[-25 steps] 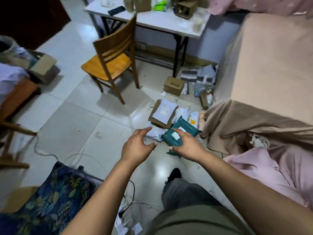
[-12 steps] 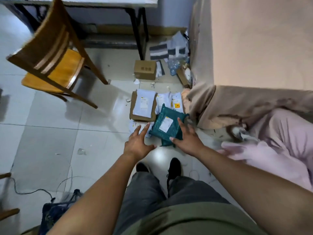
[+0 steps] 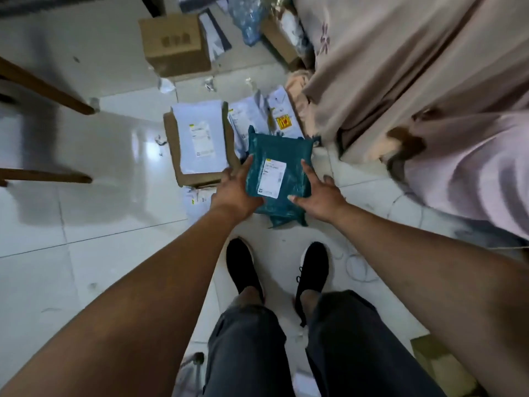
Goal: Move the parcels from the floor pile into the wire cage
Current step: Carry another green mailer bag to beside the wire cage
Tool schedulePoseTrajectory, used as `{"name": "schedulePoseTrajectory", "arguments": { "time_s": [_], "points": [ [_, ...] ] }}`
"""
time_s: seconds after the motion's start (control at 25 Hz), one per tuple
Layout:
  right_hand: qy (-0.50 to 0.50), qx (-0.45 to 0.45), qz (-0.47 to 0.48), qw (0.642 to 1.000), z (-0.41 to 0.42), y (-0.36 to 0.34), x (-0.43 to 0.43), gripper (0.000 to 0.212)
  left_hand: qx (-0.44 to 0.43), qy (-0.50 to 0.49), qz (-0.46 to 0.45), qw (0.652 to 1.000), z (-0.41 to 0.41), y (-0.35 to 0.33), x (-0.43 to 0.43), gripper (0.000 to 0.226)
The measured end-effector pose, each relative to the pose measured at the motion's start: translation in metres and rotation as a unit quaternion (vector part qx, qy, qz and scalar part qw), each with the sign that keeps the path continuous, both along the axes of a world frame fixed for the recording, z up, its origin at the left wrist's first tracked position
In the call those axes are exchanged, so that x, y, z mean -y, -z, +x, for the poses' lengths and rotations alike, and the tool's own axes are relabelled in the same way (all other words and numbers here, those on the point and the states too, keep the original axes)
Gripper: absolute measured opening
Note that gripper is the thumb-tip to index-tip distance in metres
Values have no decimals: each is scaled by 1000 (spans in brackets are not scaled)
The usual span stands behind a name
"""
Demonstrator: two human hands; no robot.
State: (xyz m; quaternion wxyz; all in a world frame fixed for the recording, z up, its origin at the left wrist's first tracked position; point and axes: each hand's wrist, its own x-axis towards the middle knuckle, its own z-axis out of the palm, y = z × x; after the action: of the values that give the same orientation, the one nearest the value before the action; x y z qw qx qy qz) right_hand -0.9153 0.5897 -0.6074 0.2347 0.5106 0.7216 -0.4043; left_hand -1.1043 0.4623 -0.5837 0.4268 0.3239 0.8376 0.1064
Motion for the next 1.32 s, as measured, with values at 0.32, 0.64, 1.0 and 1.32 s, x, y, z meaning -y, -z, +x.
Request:
{"name": "schedulePoseTrajectory", "arguments": {
  "time_s": [0.32,0.64,1.0,1.32],
  "points": [
    [30,-54,-25,998,-9,228,-35,119,52,14,-23,998,-20,250,-24,121],
    [62,-142,56,986,3,234,-5,128,48,-15,18,999,6,255,-21,130],
    [130,-153,59,978,37,14,18,124,-4,106,-9,994,23,32,-31,128],
    [293,-181,55,937,92,-199,72,130,44,241,33,969,56,-201,-31,125]
  ]
}}
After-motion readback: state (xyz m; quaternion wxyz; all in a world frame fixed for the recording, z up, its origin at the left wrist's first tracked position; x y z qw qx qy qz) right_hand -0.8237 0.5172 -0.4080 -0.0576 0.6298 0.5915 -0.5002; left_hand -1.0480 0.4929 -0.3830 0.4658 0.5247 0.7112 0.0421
